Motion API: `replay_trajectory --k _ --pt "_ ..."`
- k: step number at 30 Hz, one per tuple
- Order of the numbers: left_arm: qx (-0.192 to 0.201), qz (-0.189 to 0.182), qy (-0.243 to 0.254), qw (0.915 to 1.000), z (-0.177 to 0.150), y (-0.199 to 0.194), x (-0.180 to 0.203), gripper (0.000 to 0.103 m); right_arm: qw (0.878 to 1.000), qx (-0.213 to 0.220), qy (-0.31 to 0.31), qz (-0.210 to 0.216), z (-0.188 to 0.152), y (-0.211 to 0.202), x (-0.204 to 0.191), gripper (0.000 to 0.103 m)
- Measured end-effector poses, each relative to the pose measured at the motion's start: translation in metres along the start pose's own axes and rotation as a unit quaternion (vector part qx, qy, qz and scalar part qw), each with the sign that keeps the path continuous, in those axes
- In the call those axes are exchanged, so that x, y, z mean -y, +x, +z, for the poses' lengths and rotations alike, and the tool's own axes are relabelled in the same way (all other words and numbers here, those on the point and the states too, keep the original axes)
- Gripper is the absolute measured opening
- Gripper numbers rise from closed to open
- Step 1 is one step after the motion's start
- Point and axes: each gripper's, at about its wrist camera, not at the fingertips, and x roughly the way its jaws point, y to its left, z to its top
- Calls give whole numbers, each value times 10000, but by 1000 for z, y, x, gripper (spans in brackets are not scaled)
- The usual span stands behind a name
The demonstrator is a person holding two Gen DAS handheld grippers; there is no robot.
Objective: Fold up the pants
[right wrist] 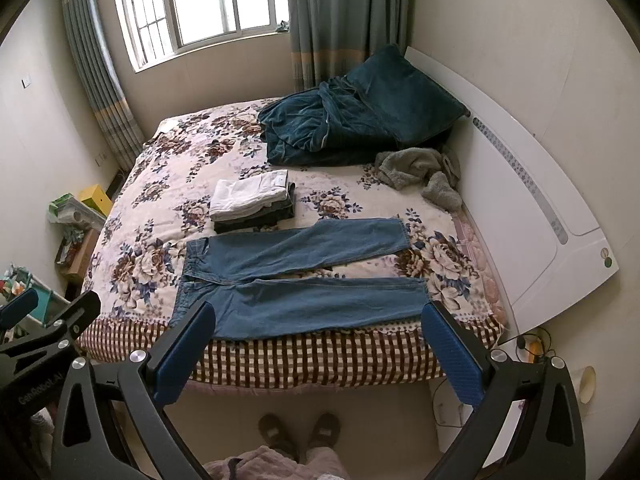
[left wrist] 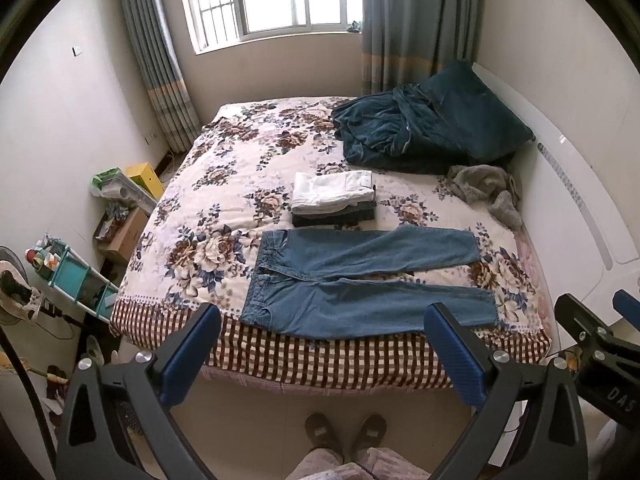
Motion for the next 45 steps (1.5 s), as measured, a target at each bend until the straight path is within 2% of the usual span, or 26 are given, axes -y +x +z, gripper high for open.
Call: replay_trajectory --k 45 --pt "64 28 -7 10000 -5 -8 -6 103 10000 -21 -10 86 -6 -2 -3 103"
